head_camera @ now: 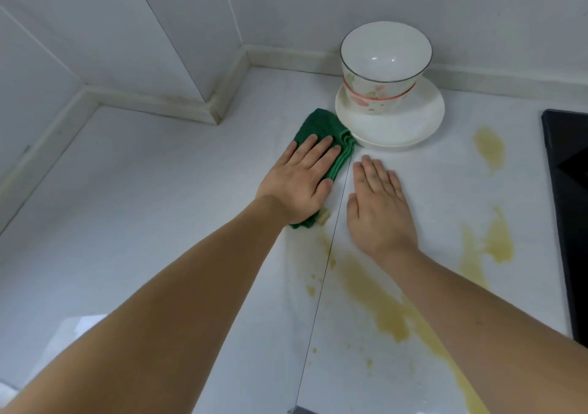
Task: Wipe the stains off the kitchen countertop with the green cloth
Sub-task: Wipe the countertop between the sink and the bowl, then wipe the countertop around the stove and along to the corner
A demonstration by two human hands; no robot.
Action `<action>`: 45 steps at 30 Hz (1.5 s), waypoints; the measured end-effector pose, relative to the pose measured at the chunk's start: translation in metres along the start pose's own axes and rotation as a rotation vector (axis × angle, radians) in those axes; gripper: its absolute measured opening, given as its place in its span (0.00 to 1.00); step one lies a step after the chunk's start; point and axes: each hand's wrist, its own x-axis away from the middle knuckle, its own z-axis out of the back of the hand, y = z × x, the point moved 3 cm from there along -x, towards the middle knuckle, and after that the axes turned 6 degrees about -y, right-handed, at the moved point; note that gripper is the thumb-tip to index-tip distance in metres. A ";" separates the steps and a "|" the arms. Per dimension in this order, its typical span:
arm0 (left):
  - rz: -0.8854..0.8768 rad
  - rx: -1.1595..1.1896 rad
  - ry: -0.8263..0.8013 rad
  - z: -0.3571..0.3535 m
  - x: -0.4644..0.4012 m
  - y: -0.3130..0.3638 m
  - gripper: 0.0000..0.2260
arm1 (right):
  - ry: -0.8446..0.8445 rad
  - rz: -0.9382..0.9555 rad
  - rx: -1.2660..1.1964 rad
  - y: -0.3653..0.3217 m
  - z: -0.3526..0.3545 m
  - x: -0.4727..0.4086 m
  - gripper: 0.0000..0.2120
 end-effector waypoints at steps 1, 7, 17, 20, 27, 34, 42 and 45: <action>0.026 0.029 0.007 -0.003 0.010 0.006 0.29 | -0.003 -0.011 -0.002 0.001 0.001 0.000 0.30; 0.106 0.125 0.006 -0.037 0.153 0.055 0.28 | -0.058 -0.025 0.007 -0.003 0.005 0.003 0.28; 0.170 0.097 0.039 -0.024 0.083 0.031 0.29 | -0.045 -0.026 -0.007 -0.001 0.002 -0.002 0.28; 0.181 0.055 0.038 -0.013 0.041 0.018 0.28 | -0.070 -0.020 -0.022 0.000 0.002 -0.003 0.28; 0.175 0.058 0.026 -0.027 0.078 0.041 0.28 | 0.006 0.033 -0.046 -0.011 0.038 0.045 0.26; 0.206 0.122 -0.023 -0.053 0.193 0.097 0.28 | -0.026 -0.064 -0.023 0.008 0.048 0.139 0.26; 0.290 0.125 -0.027 -0.067 0.227 0.126 0.33 | -0.049 -0.271 0.100 0.107 0.050 0.225 0.27; 0.359 0.133 -0.014 -0.065 0.215 0.134 0.35 | -0.085 -0.331 0.092 0.138 0.046 0.230 0.29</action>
